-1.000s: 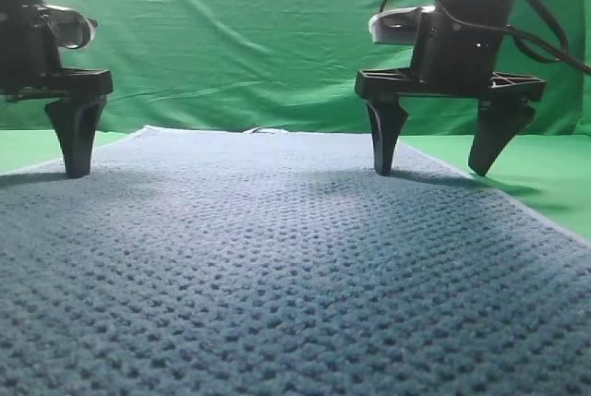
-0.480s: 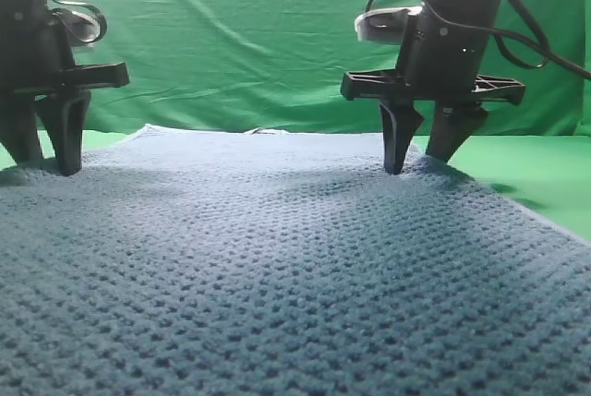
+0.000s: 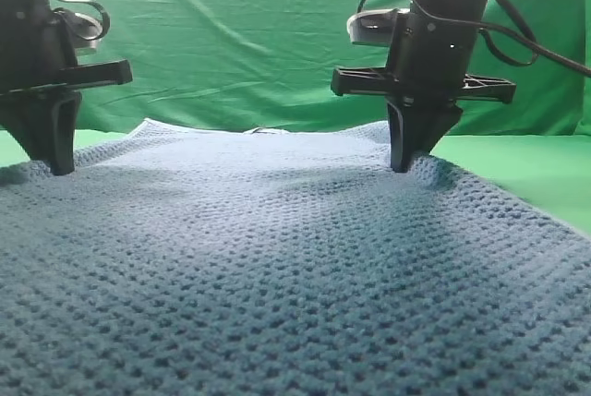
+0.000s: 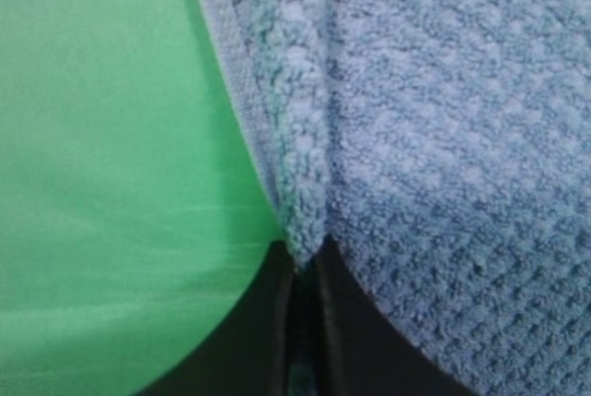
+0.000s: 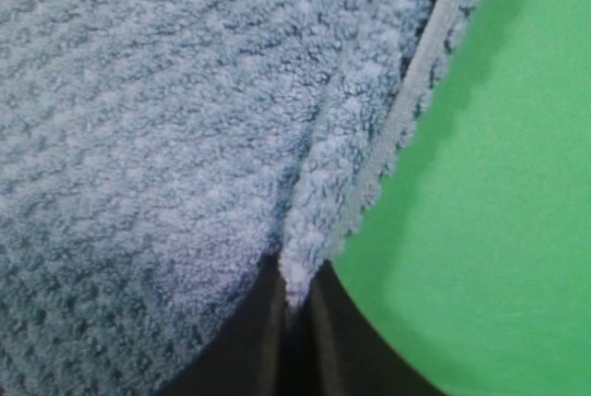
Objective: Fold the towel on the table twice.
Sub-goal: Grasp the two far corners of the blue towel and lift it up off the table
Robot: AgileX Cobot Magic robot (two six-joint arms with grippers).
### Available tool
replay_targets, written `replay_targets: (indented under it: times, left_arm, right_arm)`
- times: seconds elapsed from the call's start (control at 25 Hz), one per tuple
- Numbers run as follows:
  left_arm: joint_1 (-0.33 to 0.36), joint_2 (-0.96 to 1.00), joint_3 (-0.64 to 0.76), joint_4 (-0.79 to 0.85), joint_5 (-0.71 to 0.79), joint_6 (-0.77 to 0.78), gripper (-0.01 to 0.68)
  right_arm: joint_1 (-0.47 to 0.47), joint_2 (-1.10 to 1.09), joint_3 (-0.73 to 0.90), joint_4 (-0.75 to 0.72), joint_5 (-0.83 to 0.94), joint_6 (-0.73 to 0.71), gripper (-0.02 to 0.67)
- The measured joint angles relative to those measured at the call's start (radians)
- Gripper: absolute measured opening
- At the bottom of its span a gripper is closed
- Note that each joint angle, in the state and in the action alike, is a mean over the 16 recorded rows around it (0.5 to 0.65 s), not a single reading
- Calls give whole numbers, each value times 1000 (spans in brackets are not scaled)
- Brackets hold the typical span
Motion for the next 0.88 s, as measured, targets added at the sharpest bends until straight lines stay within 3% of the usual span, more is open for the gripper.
replay_targets:
  times: [0.2, 0.44, 0.88]
  left_arm:
    - [2, -58, -68, 26, 21, -17, 0]
    - [5, -126, -250, 51, 36, -37, 0]
    - [9, -168, -597, 53, -17, -41, 0]
  right_arm:
    - [0, 13, -160, -22, 120, 1, 0]
    - [-1, 20, -430, -66, 223, 0, 0]
    - [-31, 10, -854, -130, 221, -26, 0]
